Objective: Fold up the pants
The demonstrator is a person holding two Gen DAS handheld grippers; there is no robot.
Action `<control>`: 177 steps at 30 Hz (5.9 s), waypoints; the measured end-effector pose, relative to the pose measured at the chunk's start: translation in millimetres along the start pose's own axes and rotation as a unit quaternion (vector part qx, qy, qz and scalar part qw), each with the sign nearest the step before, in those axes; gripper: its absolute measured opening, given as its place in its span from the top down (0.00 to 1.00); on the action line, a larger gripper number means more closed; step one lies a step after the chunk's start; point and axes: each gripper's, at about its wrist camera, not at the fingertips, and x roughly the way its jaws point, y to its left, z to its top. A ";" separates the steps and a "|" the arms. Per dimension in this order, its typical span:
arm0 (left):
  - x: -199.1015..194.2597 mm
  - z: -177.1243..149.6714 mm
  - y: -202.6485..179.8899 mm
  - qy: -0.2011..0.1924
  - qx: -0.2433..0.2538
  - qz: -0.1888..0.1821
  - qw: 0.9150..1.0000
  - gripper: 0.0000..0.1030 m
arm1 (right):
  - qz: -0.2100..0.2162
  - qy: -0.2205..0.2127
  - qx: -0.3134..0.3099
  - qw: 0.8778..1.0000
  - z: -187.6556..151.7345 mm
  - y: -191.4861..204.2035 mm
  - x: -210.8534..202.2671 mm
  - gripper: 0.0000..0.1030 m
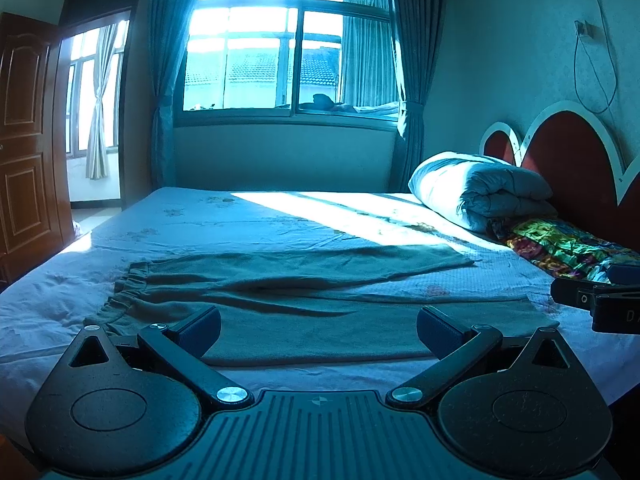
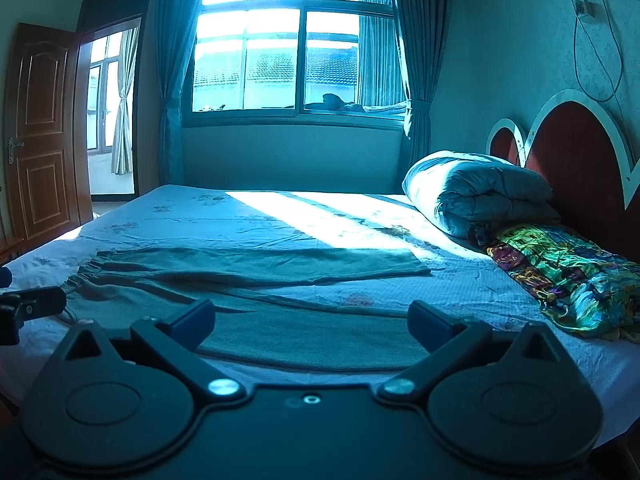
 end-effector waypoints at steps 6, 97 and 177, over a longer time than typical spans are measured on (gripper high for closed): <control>0.2 -1.5 0.2 0.001 0.002 -0.002 1.000 0.00 | 0.000 0.001 -0.001 1.000 1.1 1.9 -1.1 0.06; 267.3 75.7 308.6 0.107 -0.042 0.134 0.984 0.00 | 0.118 0.091 -0.014 0.989 93.2 17.2 271.4 0.06; 231.3 -52.3 395.1 0.079 -0.326 0.041 0.941 0.34 | 0.135 0.116 -0.018 0.984 -2.4 24.0 298.9 0.72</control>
